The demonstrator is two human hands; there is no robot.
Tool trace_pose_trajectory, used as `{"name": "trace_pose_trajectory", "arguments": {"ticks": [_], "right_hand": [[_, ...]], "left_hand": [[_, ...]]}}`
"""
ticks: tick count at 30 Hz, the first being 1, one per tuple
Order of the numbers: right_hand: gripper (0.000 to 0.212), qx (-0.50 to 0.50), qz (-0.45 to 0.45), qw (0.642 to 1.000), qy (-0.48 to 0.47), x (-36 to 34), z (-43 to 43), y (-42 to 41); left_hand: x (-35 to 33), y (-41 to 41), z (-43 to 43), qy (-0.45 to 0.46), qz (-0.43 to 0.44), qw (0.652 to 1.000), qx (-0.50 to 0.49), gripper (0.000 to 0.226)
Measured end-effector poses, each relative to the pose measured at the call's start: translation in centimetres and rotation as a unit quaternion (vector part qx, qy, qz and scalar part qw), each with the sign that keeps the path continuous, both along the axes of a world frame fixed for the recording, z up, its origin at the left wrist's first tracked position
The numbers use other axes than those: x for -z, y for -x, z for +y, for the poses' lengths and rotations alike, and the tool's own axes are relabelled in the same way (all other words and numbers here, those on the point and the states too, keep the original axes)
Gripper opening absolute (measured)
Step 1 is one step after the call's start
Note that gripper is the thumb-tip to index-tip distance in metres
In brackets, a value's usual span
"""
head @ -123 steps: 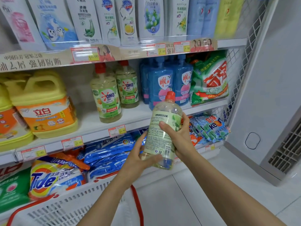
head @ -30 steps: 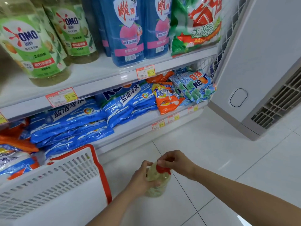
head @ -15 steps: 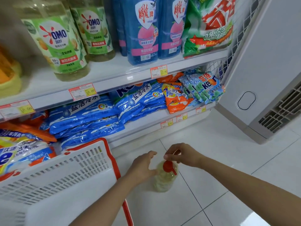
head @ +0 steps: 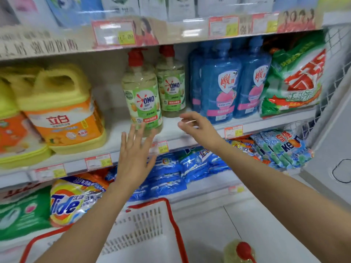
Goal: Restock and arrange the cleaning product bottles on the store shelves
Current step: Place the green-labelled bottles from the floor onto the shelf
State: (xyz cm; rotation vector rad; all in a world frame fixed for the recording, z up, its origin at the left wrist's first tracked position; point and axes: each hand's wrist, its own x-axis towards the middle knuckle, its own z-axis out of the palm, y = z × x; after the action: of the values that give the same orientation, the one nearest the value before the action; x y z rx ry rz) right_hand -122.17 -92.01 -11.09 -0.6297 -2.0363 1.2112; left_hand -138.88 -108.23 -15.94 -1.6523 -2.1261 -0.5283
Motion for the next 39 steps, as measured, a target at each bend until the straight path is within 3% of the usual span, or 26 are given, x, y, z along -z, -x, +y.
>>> {"name": "trace_pose_trajectory", "arguments": {"ticks": [6,10,14,17,20,24,26,28,30,33,36,39], "right_hand": [[0.071,-0.086,-0.030,0.992,0.082,-1.7,1.4,8.6],[0.072,-0.074,-0.012,0.992,0.102,-1.2,1.2,11.8],[0.060,-0.023,0.059,0.994,0.093,0.1,0.7,12.4],[0.067,0.036,0.108,0.993,0.027,0.4,-0.1,12.2],[0.088,0.097,0.072,0.987,-0.106,-0.8,0.3,11.3],[0.086,0.097,0.063,0.975,-0.187,-2.1,-0.5,8.9],[0.087,0.096,0.070,0.974,-0.194,-2.4,-1.4,7.8],[0.089,0.093,0.081,0.976,-0.178,-2.6,-2.3,6.5],[0.088,0.087,0.092,0.986,-0.110,-2.7,-3.7,5.2],[0.068,0.040,0.110,0.993,0.008,-2.3,-6.4,3.1],[0.039,-0.001,0.106,0.988,0.113,-2.0,-8.1,0.2],[0.048,-0.035,0.048,0.983,0.174,-1.6,-8.0,-3.4]], "left_hand": [[1.9,2.8,0.1,0.043,-0.019,0.998,-0.033,0.075],[2.1,3.9,-0.7,0.030,-0.016,0.999,-0.034,0.071],[1.8,4.0,-1.1,0.044,-0.043,0.998,-0.032,0.070],[1.4,3.9,-1.4,0.051,-0.065,0.996,-0.014,0.069],[1.3,4.2,-1.7,0.049,-0.074,0.996,-0.011,0.070],[0.6,3.2,-1.9,0.003,-0.160,0.987,-0.004,0.074],[-0.7,1.7,-2.2,-0.055,-0.305,0.950,0.017,0.079],[-2.2,0.1,-2.3,-0.110,-0.444,0.887,0.063,0.080],[-3.5,-1.5,-2.4,-0.145,-0.529,0.829,0.114,0.074],[-4.4,-3.9,-2.5,-0.192,-0.607,0.756,0.151,0.065],[-4.3,-6.6,-3.3,-0.230,-0.632,0.726,0.144,0.061],[-3.8,-8.6,-4.2,-0.238,-0.664,0.699,0.117,0.045]]}}
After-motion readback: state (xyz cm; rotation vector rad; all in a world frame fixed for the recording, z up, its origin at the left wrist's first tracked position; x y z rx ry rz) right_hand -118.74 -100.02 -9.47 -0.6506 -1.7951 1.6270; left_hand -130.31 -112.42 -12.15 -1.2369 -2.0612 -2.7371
